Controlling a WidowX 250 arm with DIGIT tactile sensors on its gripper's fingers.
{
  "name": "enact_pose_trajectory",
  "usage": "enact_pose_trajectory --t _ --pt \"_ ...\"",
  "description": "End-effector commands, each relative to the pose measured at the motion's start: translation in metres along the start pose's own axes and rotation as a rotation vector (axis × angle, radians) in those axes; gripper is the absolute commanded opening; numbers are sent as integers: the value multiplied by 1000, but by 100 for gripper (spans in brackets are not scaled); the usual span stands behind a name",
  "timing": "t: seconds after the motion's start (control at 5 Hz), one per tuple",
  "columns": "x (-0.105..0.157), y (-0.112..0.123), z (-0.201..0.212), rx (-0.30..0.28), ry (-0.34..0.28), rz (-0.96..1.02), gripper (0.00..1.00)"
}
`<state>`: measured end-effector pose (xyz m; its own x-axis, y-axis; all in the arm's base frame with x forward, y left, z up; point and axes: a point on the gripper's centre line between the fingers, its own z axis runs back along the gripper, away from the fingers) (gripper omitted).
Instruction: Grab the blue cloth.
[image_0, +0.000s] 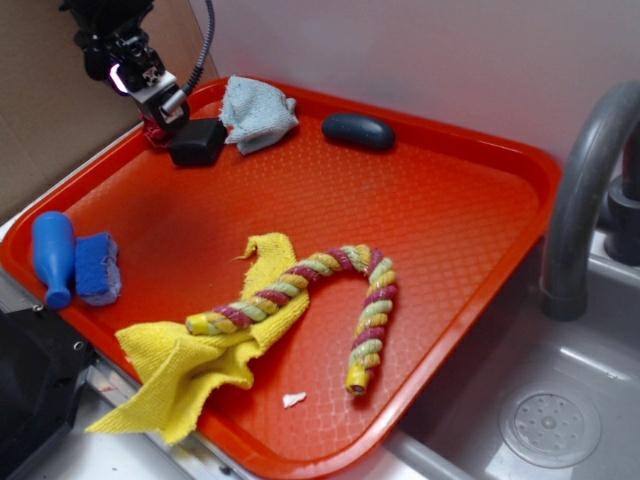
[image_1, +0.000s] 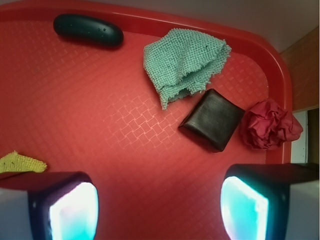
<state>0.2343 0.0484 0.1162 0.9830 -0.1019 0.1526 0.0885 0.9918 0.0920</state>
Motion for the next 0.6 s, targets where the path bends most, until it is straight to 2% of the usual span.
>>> enact_pose_trajectory --t 0.0,0.2,0.4 --pt "64 15 -76 75 -110 16 100" --pt "74 9 -100 73 -96 -31 100" --pt "77 11 -112 120 -71 -54 100"
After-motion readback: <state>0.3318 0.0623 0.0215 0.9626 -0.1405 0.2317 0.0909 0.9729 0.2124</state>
